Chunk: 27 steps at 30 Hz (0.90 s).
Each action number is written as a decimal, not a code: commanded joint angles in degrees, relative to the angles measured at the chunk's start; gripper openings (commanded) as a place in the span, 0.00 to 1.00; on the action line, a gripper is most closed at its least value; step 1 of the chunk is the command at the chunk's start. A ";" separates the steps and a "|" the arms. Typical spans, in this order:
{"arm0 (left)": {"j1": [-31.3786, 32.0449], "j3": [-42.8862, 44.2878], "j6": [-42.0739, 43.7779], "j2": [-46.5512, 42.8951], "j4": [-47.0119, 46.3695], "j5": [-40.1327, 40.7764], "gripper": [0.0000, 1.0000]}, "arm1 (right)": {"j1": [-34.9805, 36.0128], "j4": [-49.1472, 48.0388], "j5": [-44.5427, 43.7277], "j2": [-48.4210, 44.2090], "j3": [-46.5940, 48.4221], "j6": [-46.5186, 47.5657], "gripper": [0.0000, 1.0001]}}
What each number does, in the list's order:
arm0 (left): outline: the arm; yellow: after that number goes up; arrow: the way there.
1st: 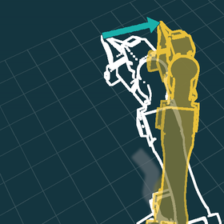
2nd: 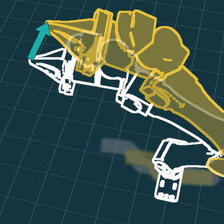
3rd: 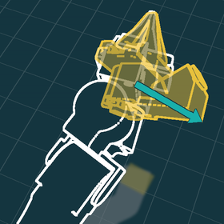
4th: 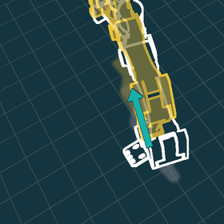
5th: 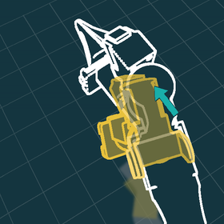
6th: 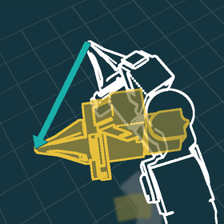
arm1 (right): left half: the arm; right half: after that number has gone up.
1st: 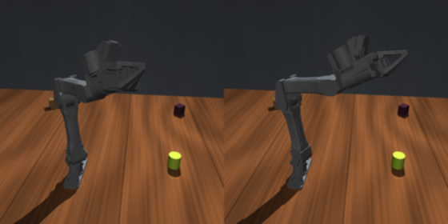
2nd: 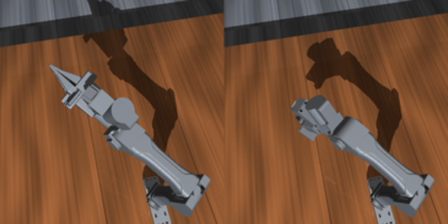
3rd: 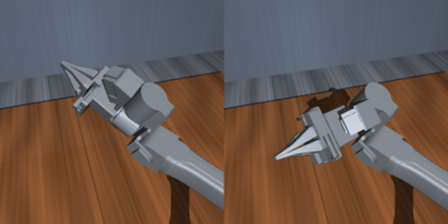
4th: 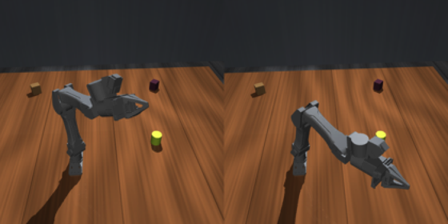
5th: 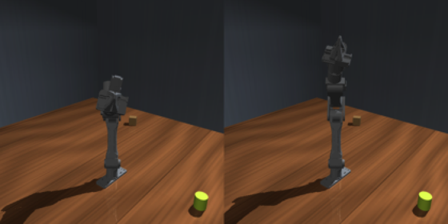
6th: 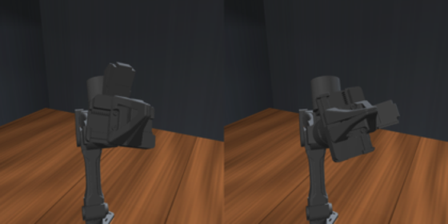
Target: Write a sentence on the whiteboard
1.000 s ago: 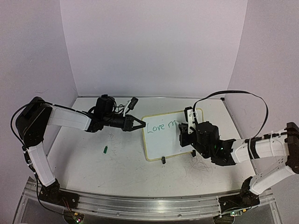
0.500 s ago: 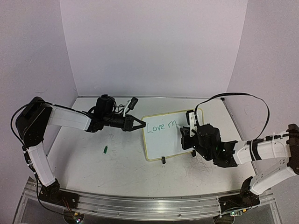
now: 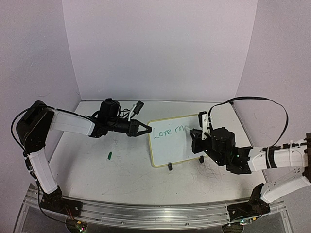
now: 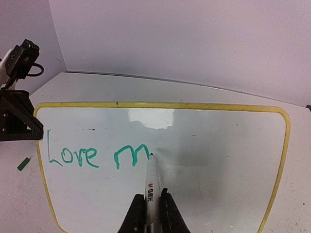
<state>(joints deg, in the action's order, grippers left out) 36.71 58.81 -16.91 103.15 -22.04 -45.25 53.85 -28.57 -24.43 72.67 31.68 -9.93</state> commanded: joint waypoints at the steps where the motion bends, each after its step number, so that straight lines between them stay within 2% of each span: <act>1: 1.17 1.22 1.88 -0.34 3.32 1.66 0.00 | -0.68 -2.41 -0.07 0.12 -0.64 -0.47 0.00; 7: 1.17 1.22 1.96 -0.41 3.40 1.65 0.00 | -1.02 -2.94 -2.49 1.16 -0.49 -0.96 0.00; 27: 1.17 1.23 2.05 -0.58 3.45 1.66 0.00 | -1.67 -5.65 -2.66 4.55 0.47 0.40 0.00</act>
<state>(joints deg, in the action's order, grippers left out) 36.71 58.83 -16.91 103.15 -22.03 -45.21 52.42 -32.16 -26.26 76.10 31.07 -10.41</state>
